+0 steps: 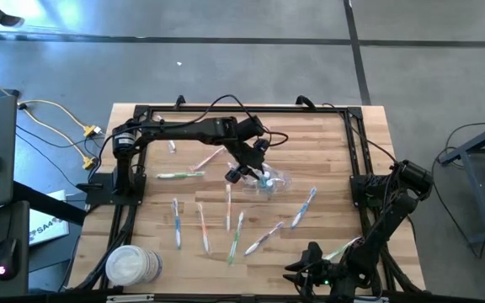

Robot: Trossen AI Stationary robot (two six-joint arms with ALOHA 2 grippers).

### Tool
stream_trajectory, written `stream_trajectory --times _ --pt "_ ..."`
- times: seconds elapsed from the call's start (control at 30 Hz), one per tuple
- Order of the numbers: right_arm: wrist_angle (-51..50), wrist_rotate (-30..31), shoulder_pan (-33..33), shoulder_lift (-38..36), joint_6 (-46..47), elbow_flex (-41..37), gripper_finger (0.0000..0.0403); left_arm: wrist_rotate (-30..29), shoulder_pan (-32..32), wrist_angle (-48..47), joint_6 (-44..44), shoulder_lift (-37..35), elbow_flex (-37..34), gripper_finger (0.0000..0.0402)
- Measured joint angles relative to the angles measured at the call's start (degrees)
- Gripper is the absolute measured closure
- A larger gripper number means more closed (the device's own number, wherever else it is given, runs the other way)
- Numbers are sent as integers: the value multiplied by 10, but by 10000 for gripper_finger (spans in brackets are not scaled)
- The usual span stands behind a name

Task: Pick & Place toothbrushing station
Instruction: Put the blue mouthwash into the wire organizer, then put the bottom left orange toothbrush into the wire organizer

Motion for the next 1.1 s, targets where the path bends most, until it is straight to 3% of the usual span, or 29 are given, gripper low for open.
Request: stream_trajectory --times 0.6,0.87,1.1 --pt "8 0 0 0 -11 0 294 -23 0 13 -2 0 -26 309" --pt "8 0 0 0 -11 0 294 -36 0 20 -15 0 -38 231" --pt "8 0 0 0 -11 0 294 -36 0 36 -33 0 -38 216"
